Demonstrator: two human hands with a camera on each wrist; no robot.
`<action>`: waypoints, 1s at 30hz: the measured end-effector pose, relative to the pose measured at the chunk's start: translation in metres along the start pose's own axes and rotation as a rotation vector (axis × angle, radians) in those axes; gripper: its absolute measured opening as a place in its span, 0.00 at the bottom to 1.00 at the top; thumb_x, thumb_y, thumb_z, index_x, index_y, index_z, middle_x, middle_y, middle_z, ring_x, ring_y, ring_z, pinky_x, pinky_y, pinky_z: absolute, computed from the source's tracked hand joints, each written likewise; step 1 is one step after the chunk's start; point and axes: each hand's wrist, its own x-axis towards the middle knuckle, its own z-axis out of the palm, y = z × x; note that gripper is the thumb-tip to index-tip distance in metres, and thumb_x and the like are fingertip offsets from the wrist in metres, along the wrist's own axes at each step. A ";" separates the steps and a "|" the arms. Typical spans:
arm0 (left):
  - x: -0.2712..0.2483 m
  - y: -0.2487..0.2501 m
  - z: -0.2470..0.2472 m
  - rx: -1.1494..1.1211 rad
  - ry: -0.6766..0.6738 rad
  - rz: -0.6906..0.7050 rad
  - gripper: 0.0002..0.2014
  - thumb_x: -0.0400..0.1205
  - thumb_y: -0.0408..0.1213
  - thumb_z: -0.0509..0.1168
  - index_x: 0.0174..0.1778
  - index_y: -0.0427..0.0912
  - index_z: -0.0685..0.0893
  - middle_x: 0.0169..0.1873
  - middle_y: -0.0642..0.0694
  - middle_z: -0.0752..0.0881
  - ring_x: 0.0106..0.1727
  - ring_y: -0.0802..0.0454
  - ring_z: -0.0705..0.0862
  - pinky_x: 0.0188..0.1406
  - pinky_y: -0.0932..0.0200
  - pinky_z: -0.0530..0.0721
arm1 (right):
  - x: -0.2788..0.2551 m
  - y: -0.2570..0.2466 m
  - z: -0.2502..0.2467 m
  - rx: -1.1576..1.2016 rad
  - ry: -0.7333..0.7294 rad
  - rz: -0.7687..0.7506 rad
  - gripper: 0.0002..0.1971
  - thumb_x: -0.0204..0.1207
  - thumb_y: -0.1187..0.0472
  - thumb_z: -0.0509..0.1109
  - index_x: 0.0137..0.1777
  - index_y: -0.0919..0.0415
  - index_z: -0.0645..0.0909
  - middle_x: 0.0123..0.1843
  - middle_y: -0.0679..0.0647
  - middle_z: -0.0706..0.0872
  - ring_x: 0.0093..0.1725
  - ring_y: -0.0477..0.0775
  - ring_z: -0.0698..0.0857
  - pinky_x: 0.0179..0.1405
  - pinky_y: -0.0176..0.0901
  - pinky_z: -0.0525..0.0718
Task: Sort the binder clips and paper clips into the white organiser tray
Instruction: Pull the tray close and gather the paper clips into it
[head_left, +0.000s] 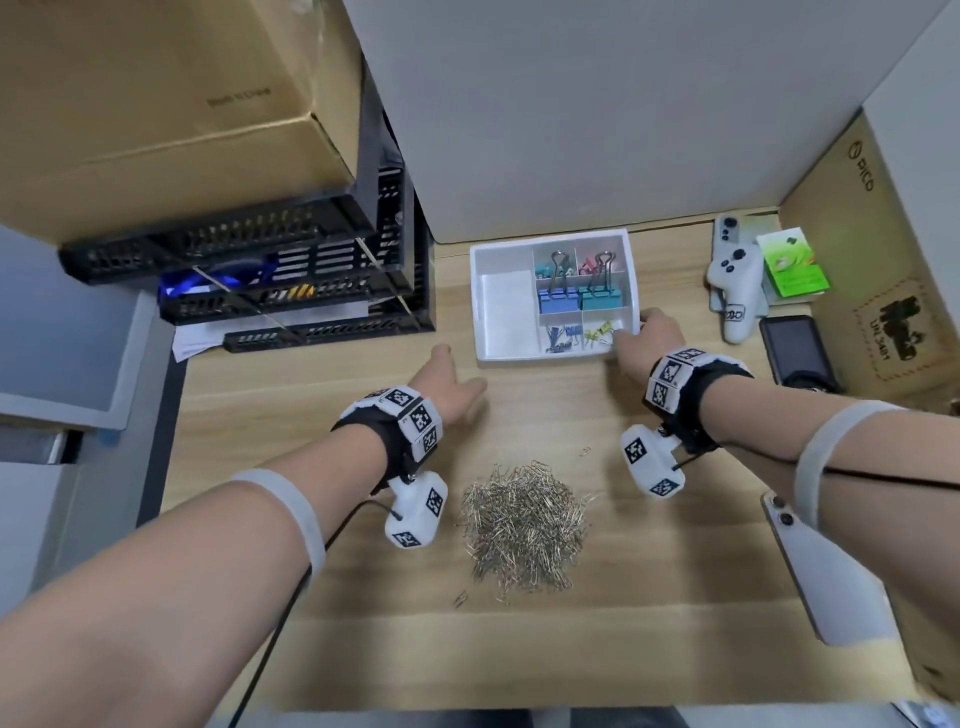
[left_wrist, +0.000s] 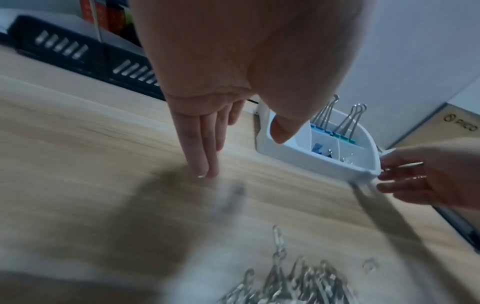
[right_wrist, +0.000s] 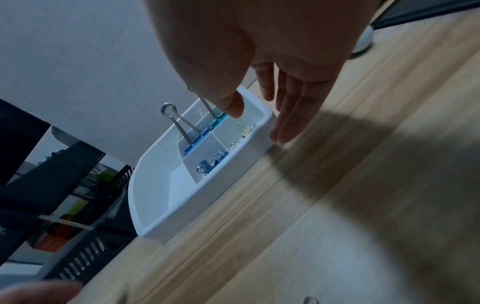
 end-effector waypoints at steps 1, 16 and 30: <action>0.006 0.008 0.002 -0.048 0.000 0.005 0.40 0.83 0.48 0.65 0.86 0.40 0.50 0.81 0.39 0.67 0.76 0.41 0.73 0.73 0.52 0.72 | 0.004 -0.001 -0.001 -0.001 -0.009 -0.019 0.24 0.79 0.56 0.65 0.73 0.65 0.73 0.67 0.64 0.81 0.57 0.67 0.85 0.54 0.55 0.85; 0.044 0.028 0.010 -0.263 0.070 -0.039 0.23 0.82 0.38 0.63 0.74 0.47 0.70 0.60 0.47 0.84 0.55 0.44 0.86 0.56 0.50 0.84 | 0.019 -0.002 -0.010 -0.105 -0.053 -0.052 0.07 0.83 0.64 0.63 0.57 0.61 0.80 0.48 0.55 0.84 0.44 0.57 0.81 0.41 0.44 0.75; 0.027 0.020 -0.003 -0.200 0.136 -0.178 0.28 0.78 0.57 0.54 0.63 0.39 0.79 0.53 0.40 0.85 0.51 0.38 0.84 0.57 0.46 0.85 | -0.030 -0.001 -0.017 -0.208 -0.131 -0.099 0.10 0.79 0.63 0.62 0.57 0.61 0.79 0.51 0.59 0.84 0.44 0.61 0.86 0.41 0.48 0.86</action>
